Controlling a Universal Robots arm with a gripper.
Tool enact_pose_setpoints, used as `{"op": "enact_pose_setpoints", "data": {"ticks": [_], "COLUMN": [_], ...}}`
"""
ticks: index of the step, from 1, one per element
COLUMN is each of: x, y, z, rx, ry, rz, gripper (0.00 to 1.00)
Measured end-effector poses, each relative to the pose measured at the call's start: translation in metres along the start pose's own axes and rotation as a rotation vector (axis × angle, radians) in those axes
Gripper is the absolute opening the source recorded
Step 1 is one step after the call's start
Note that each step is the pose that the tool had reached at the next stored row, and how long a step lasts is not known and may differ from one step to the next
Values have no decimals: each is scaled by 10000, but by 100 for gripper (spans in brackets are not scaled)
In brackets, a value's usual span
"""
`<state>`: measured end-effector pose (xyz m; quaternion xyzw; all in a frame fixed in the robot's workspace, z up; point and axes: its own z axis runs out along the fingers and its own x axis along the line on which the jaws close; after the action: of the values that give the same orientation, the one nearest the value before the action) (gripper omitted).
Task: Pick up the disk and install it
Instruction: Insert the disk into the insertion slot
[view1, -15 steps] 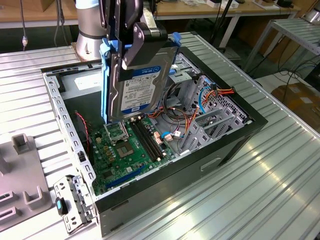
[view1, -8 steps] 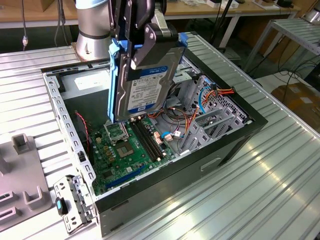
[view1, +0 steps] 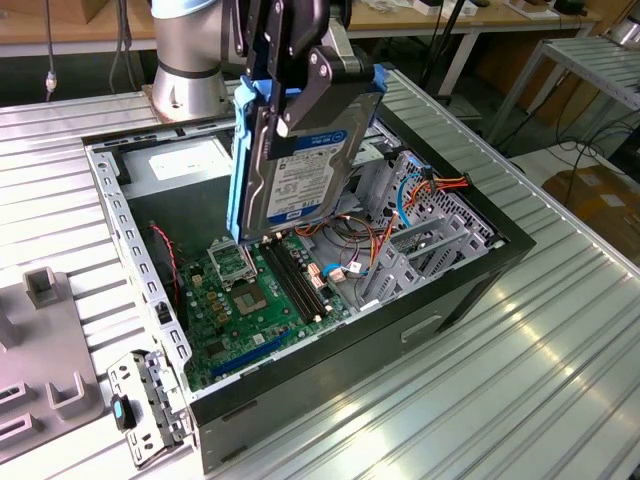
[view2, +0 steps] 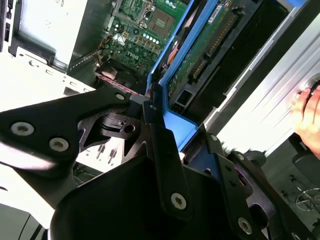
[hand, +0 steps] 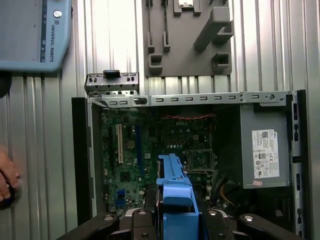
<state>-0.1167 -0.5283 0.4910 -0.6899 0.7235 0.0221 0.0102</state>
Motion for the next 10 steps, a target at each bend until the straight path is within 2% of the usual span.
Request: {"op": "enact_pose_setpoints", "data": {"ticks": [4,10], "x": [2,3], "y": [-72,-139], "z": [-1,-1], "rx": [0,0], "ry": [0,-1], "rz": [0,0], "gripper": [37,37]}}
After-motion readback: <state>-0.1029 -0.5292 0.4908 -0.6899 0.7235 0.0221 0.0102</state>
